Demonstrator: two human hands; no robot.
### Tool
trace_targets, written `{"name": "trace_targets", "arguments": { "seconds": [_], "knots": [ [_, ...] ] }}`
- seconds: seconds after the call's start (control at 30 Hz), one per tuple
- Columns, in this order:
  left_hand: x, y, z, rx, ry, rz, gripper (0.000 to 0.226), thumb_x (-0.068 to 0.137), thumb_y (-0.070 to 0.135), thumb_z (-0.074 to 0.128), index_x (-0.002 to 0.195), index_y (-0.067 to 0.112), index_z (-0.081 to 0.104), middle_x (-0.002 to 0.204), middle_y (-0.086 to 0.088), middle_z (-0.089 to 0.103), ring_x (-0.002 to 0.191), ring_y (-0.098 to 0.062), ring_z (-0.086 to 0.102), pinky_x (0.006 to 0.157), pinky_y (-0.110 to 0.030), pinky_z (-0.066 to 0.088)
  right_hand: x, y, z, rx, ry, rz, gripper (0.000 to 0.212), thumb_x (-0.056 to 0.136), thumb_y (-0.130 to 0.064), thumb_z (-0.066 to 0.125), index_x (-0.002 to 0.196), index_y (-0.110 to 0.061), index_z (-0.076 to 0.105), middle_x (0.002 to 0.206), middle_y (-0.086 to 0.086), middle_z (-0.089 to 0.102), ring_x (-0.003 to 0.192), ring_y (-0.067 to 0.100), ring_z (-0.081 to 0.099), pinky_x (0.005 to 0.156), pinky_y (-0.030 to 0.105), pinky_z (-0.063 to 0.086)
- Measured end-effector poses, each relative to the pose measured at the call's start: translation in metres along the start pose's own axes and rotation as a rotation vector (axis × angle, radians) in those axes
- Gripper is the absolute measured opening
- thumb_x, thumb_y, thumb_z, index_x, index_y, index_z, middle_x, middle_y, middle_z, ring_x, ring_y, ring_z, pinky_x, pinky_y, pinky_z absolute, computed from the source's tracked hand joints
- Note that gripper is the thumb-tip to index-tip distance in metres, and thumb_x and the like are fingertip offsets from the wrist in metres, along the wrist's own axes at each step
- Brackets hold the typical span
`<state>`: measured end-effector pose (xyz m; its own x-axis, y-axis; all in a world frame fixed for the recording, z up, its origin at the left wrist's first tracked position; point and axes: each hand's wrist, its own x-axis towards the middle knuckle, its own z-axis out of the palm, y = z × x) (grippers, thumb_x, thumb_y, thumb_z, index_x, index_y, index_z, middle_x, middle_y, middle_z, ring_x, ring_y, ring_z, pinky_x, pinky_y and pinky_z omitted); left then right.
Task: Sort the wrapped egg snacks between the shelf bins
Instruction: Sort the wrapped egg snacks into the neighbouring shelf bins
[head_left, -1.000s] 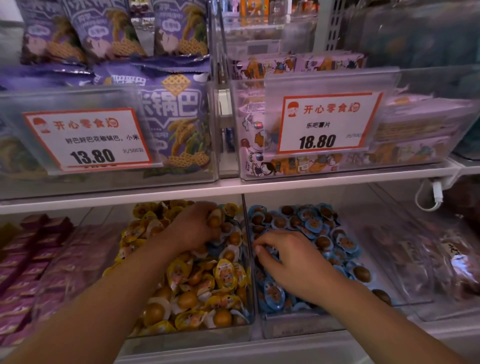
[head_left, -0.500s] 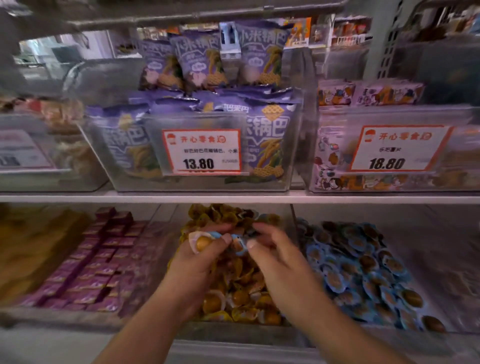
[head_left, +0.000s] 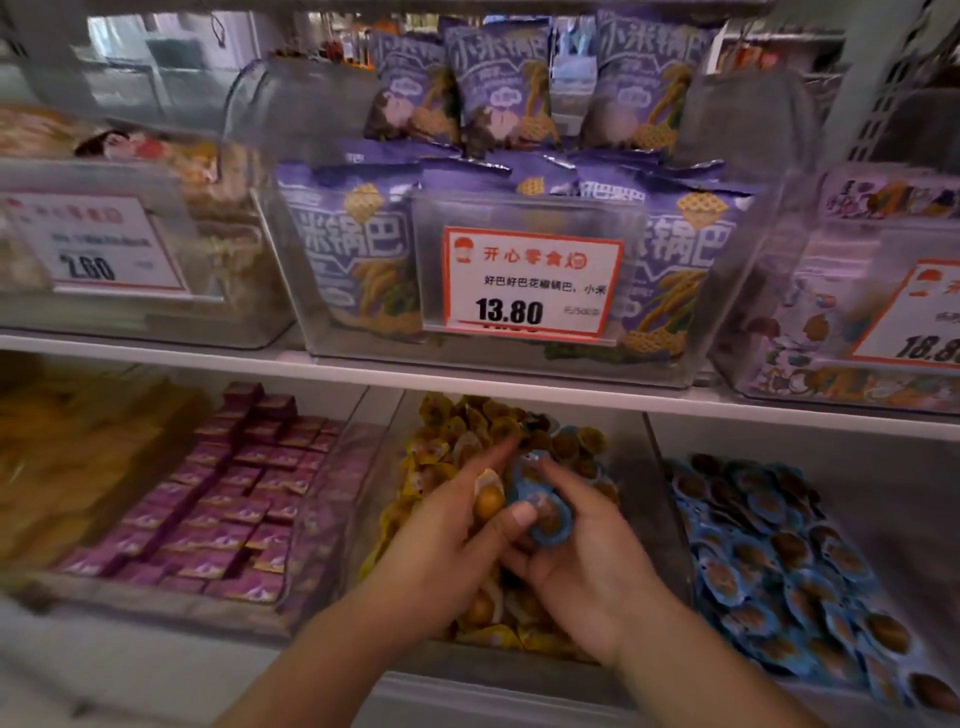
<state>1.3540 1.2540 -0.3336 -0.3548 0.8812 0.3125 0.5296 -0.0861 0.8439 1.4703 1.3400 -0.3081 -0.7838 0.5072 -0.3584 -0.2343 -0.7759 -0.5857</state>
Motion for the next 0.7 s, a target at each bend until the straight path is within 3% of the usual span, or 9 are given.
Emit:
{"name": "trace_targets", "arguments": {
  "seconds": [0.2,0.27,0.37,0.43,0.5,0.57,0.63,0.7],
  "knots": [
    [0.002,-0.006,0.001,-0.093,0.107,0.012,0.047,0.095,0.05,0.05,0.131,0.023,0.06,0.126,0.034,0.058,0.119,0.01,0.055,0.092,-0.007,0.043,-0.016,-0.012,-0.002,-0.171,0.151,-0.239,0.029,0.091,-0.014,0.066,0.115,0.002,0.066,0.108,0.021,0.072,0.083,0.027,0.074,0.057,0.03,0.058],
    [0.004,-0.008,-0.001,-0.121,0.126,-0.025,0.046,0.094,0.052,0.047,0.123,0.021,0.067,0.123,0.028,0.064,0.117,0.005,0.058,0.095,-0.017,0.048,-0.033,-0.026,-0.007,-0.333,0.15,-0.354,0.024,0.089,-0.02,0.069,0.106,-0.004,0.071,0.096,0.014,0.074,0.076,0.027,0.074,0.047,0.026,0.052],
    [0.008,-0.008,-0.004,-0.269,0.117,-0.145,0.045,0.096,0.055,0.041,0.118,0.025,0.067,0.109,0.007,0.075,0.107,-0.01,0.069,0.093,-0.035,0.05,-0.068,-0.056,-0.021,-0.666,0.116,-0.524,0.027,0.081,-0.046,0.067,0.092,-0.022,0.074,0.074,0.006,0.07,0.053,0.018,0.064,0.037,0.024,0.038],
    [0.013,-0.007,-0.008,-0.321,0.138,-0.199,0.047,0.097,0.057,0.039,0.117,0.023,0.065,0.104,0.001,0.077,0.102,-0.015,0.071,0.091,-0.035,0.049,-0.081,-0.077,-0.043,-1.022,0.241,-0.73,0.025,0.086,-0.05,0.061,0.084,-0.027,0.07,0.06,0.0,0.066,0.042,0.011,0.056,0.037,0.018,0.037],
    [0.017,-0.006,-0.01,-0.249,0.168,-0.205,0.04,0.098,0.052,0.045,0.114,0.021,0.065,0.103,0.004,0.076,0.102,-0.015,0.071,0.089,-0.032,0.053,-0.082,-0.095,-0.072,-1.349,0.374,-0.858,0.02,0.091,-0.045,0.058,0.084,-0.029,0.066,0.058,-0.003,0.064,0.044,0.01,0.056,0.039,0.015,0.036],
    [0.02,-0.009,-0.011,0.06,0.172,-0.149,0.027,0.098,0.038,0.056,0.121,0.025,0.063,0.11,0.014,0.073,0.107,-0.006,0.066,0.093,-0.026,0.052,-0.078,-0.104,-0.097,-1.479,0.358,-0.709,0.015,0.093,-0.041,0.058,0.087,-0.031,0.068,0.059,-0.012,0.064,0.055,-0.001,0.06,0.046,0.01,0.039],
    [0.02,-0.004,-0.004,0.342,0.145,-0.061,0.036,0.096,0.029,0.061,0.131,0.029,0.057,0.126,0.012,0.065,0.117,-0.007,0.058,0.099,-0.028,0.047,-0.074,-0.11,-0.119,-1.505,0.357,-0.505,0.013,0.094,-0.039,0.06,0.084,-0.04,0.068,0.074,-0.025,0.065,0.068,-0.017,0.058,0.06,0.002,0.04],
    [0.019,0.008,0.007,0.443,0.07,0.064,0.035,0.095,0.031,0.06,0.13,0.029,0.06,0.13,0.008,0.061,0.122,-0.011,0.054,0.103,-0.033,0.045,-0.072,-0.114,-0.134,-1.549,0.431,-0.516,0.02,0.096,-0.039,0.059,0.077,-0.042,0.064,0.068,-0.027,0.063,0.067,-0.017,0.056,0.06,0.003,0.04]
  ]
}}
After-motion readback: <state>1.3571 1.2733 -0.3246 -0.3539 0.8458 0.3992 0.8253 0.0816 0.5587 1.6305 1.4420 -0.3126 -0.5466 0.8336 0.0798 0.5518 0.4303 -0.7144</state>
